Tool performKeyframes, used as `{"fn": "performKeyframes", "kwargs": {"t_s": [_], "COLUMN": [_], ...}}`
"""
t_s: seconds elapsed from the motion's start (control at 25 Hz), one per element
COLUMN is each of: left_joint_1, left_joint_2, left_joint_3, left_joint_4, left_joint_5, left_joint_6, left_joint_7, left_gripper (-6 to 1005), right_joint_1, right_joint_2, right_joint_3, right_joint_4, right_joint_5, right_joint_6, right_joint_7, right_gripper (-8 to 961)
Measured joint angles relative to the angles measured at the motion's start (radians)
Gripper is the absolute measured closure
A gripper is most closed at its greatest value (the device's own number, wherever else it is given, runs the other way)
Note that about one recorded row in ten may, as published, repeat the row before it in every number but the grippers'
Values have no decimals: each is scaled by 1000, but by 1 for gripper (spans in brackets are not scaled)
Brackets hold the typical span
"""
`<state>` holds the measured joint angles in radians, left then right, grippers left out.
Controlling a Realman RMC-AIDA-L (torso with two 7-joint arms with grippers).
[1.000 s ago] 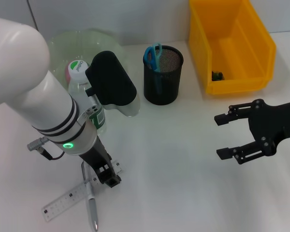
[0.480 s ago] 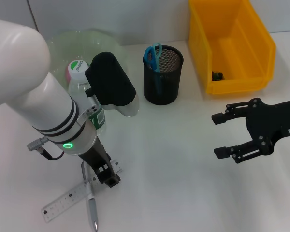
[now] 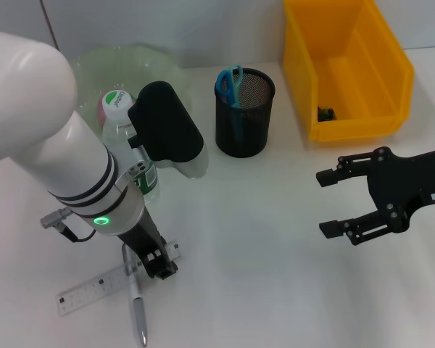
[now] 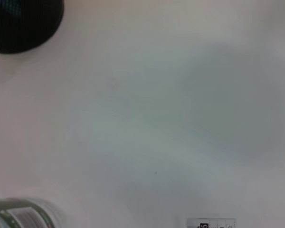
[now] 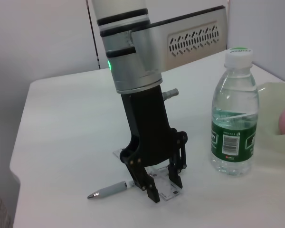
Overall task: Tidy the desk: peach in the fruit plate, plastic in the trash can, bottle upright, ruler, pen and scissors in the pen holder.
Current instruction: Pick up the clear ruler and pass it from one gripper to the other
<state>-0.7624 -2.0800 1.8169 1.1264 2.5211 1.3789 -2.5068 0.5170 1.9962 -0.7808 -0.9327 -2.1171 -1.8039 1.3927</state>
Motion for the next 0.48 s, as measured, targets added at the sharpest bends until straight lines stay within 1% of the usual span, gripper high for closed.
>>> {"fn": "performKeyframes", "kwargs": {"t_s": [0.2, 0.28, 0.32, 0.36, 0.4, 0.44, 0.48], "left_joint_1": [8, 28, 32, 32, 38, 48, 51], "left_joint_2": [0, 3, 4, 4, 5, 6, 6], "left_joint_3": [-1, -34, -47, -47, -76, -146, -169], "left_joint_4": [40, 138, 163, 163, 205, 285, 308], "left_joint_5": [-1, -3, -3, -3, -3, -3, -5], "left_joint_6": [20, 71, 86, 86, 114, 167, 181], "left_joint_7": [-10, -32, -38, -38, -50, -71, -79], "left_gripper": [598, 606, 605, 605, 604, 604, 603], "right_joint_1": [0, 0, 0, 0, 0, 0, -1], "right_joint_2": [1, 1, 1, 1, 1, 1, 1], "right_joint_3": [1, 3, 3, 8, 8, 11, 12], "right_joint_4": [0, 0, 0, -2, -2, -3, -5], "right_joint_5": [0, 0, 0, 0, 0, 0, 0], "right_joint_6": [0, 0, 0, 0, 0, 0, 0], "right_joint_7": [0, 2, 3, 4, 4, 4, 4], "right_gripper": [127, 127, 127, 127, 127, 127, 127]}}
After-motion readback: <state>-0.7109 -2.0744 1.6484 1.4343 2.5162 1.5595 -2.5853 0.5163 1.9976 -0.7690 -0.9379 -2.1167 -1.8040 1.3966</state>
